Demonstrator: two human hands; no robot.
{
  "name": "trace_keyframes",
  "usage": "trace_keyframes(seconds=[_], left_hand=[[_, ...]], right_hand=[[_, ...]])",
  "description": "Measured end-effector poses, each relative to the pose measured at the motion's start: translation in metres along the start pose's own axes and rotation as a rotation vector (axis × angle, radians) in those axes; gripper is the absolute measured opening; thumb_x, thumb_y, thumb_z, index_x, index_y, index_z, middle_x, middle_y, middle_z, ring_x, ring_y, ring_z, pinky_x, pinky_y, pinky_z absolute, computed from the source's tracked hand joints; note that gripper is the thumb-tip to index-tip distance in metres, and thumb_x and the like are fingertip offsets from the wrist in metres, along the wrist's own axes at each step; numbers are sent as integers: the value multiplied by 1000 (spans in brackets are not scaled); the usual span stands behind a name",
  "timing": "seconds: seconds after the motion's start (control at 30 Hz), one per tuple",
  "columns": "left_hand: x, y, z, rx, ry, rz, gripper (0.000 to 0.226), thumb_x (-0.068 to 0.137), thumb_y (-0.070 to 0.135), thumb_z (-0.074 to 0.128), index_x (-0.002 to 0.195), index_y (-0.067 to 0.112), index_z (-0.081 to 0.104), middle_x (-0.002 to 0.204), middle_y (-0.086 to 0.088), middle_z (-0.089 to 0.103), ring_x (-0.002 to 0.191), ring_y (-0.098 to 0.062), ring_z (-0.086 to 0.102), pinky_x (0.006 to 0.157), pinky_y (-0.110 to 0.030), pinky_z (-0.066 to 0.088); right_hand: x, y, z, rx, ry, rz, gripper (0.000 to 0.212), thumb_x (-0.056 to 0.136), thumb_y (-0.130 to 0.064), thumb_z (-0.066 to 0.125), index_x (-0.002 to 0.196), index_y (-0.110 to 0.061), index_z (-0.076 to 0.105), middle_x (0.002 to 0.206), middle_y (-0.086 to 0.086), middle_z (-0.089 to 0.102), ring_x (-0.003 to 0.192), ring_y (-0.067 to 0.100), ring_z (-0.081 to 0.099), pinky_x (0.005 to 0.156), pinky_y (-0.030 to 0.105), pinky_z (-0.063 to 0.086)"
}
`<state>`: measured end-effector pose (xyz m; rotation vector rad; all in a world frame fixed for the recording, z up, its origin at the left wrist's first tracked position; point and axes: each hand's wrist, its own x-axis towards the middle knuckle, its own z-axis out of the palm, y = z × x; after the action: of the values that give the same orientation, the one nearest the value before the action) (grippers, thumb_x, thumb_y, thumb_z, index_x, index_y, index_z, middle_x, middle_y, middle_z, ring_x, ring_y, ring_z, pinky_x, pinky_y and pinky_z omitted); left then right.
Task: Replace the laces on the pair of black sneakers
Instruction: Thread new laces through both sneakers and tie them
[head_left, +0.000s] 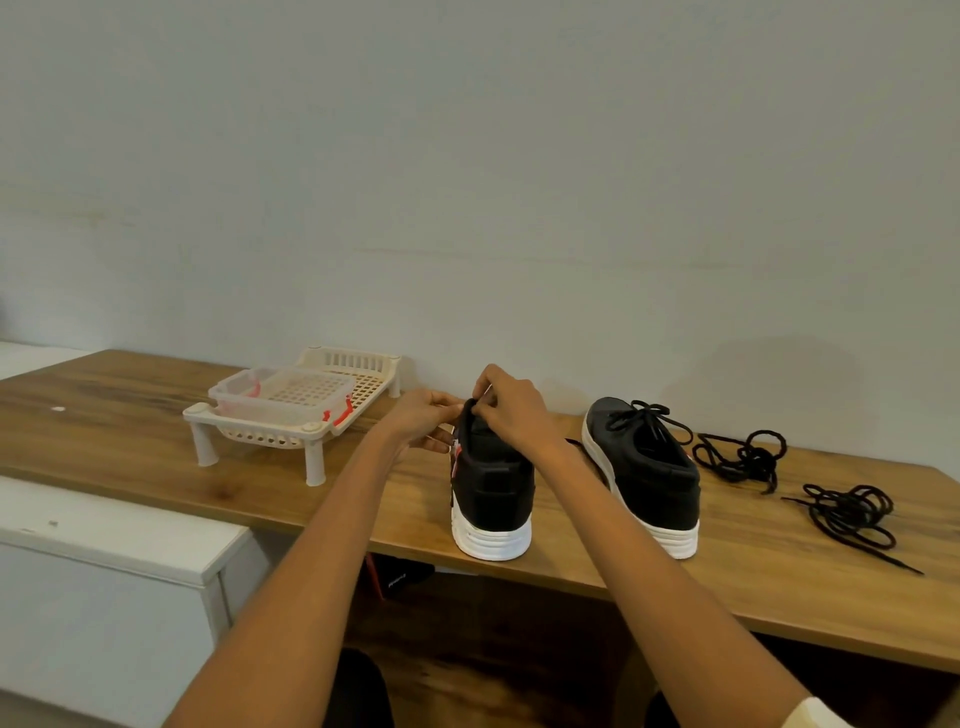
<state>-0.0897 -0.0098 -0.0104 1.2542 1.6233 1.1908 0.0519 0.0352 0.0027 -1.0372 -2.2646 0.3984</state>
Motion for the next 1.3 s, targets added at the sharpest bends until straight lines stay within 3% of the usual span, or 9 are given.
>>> trace_keyframes(seconds=[0.1, 0.2, 0.4, 0.53, 0.63, 1.0, 1.13, 1.2, 1.3], left_hand=[[-3, 0, 6, 76, 134, 120, 14, 96, 17, 53, 97, 8, 64, 91, -9, 67, 67, -13, 64, 56, -19, 52], [-2, 12, 10, 68, 354, 330, 14, 98, 16, 49, 95, 11, 62, 83, -1, 66, 66, -9, 60, 59, -16, 47], [3, 29, 12, -202, 552, 475, 12, 95, 21, 54, 99, 14, 63, 87, 2, 65, 81, -13, 59, 70, -19, 49], [4, 17, 5, -181, 316, 325, 29, 100, 27, 45, 123, 18, 58, 108, 3, 62, 93, -13, 58, 73, -22, 49], [8, -2, 7, 21, 97, 296, 22, 98, 25, 50, 112, 19, 65, 104, 1, 67, 96, -17, 62, 81, -25, 50], [5, 0, 17, -323, 90, 60, 23, 101, 20, 40, 94, 6, 57, 89, -8, 65, 79, -19, 62, 64, -24, 49], [9, -2, 7, -839, 125, -67, 34, 100, 14, 31, 77, 3, 54, 82, -12, 60, 77, -24, 58, 75, -36, 49], [16, -7, 1, -970, 244, -115, 27, 97, 7, 33, 73, 7, 44, 72, -8, 51, 67, -22, 53, 69, -38, 50], [24, -18, -4, -897, 366, -229, 23, 96, 4, 29, 76, 10, 37, 64, -4, 36, 57, -18, 41, 61, -36, 48]], right_hand=[[0, 0, -1, 54, -2, 4, 15, 93, -12, 55, 108, -12, 56, 98, 8, 68, 88, 20, 62, 61, 14, 39], [5, -3, -6, 160, 41, 4, 24, 95, -21, 55, 115, -11, 64, 107, 4, 67, 91, 14, 59, 73, 19, 40], [20, -18, -3, 311, 88, -12, 26, 91, -26, 63, 84, -3, 72, 77, 13, 70, 66, 21, 60, 69, 31, 48], [41, -33, -24, 631, 267, 36, 17, 90, -22, 64, 86, -8, 73, 72, 3, 69, 70, 15, 65, 75, 27, 56], [59, -44, -53, 767, 304, 1, 14, 90, -18, 64, 93, -6, 71, 75, 3, 69, 70, 12, 64, 71, 21, 55], [63, -15, -44, 565, 63, 185, 21, 94, -11, 58, 103, 5, 66, 81, 8, 66, 70, 15, 62, 59, 16, 52], [49, 16, -29, 221, -127, 334, 29, 95, -1, 46, 120, 10, 56, 105, 24, 62, 91, 32, 63, 83, 39, 56], [40, 32, -26, 81, -189, 396, 25, 92, 3, 42, 110, 14, 55, 108, 31, 59, 96, 41, 61, 93, 52, 49], [25, 49, -20, -106, -350, 446, 20, 95, -4, 43, 75, -2, 48, 86, 16, 53, 74, 28, 54, 79, 38, 52]])
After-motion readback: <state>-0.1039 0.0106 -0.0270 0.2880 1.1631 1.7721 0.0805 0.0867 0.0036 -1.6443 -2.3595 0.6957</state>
